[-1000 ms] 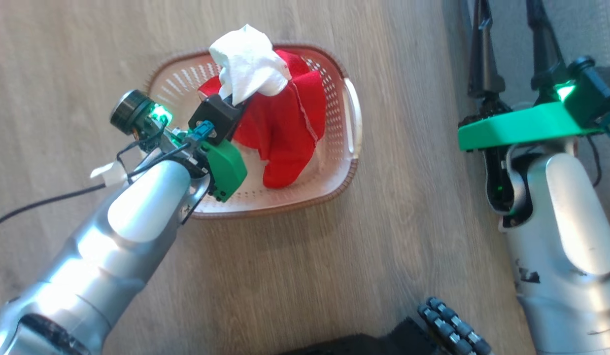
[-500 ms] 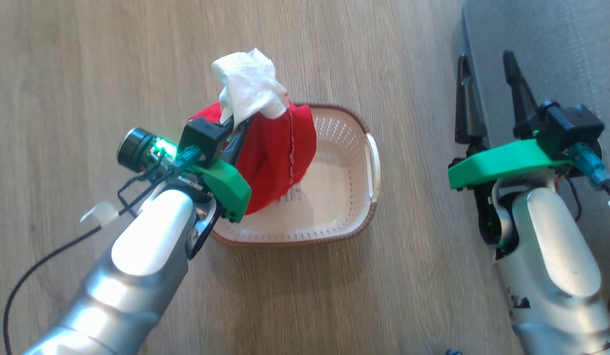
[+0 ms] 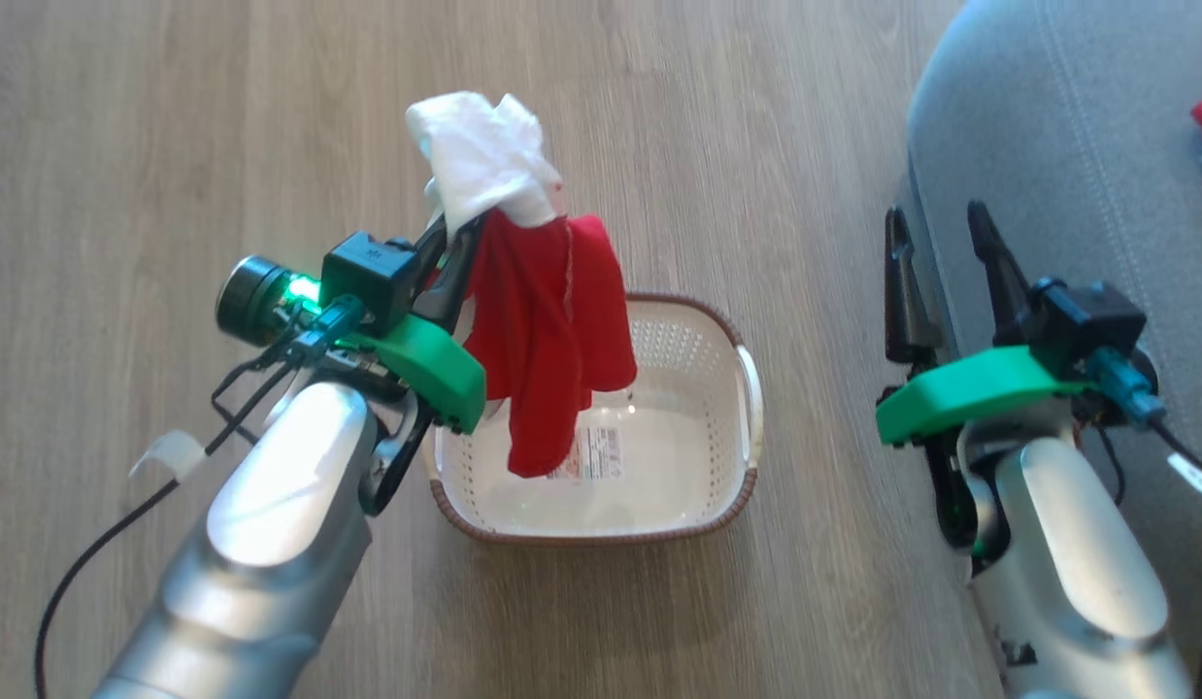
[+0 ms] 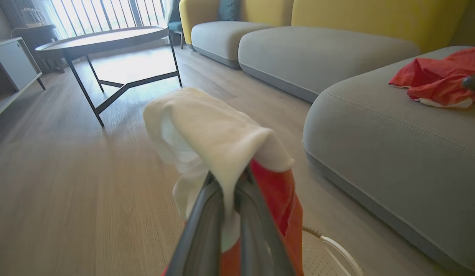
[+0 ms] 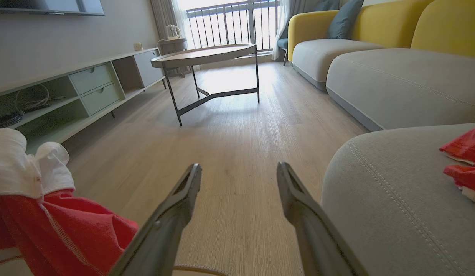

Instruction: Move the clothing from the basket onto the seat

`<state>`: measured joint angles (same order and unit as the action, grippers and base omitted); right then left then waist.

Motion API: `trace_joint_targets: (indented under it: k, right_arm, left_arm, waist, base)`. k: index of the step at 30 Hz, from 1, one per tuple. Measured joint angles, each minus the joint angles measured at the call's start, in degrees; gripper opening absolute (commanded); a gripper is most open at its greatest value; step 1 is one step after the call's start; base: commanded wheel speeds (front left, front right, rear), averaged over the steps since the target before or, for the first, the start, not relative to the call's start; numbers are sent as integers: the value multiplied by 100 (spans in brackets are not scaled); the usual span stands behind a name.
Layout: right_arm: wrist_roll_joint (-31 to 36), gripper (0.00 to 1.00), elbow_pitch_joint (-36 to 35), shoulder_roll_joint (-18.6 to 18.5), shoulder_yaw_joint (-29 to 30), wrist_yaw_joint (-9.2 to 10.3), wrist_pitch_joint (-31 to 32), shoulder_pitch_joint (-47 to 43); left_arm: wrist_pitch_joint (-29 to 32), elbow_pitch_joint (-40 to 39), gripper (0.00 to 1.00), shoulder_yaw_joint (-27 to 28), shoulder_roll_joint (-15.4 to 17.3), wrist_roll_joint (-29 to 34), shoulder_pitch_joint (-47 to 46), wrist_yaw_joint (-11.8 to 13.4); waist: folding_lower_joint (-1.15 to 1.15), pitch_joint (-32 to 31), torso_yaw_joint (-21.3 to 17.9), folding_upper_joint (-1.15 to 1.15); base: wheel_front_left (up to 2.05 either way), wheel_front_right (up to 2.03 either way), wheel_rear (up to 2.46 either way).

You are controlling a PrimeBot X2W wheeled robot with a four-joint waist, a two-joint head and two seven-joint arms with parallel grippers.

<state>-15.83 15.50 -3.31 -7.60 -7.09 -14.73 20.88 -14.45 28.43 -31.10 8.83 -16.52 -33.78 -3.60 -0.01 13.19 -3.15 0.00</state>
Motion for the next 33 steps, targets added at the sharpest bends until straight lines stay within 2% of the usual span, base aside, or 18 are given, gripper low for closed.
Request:
trace_joint_targets:
  k: [15,33]
  right_arm:
    - [-36,100,154,1,5,0,0,-472]
    - [-87,100,238,1,1,0,0,-626]
  left_arm:
    - [-1,-677,0,235,-133,147,-7,-152]
    - [31,-1214,0,244,-103,186,-431,-191]
  waist:
    - [0,-603,178,0]
    - [0,-763,141,0]
  base:
    - [0,0,0]
    - [0,0,0]
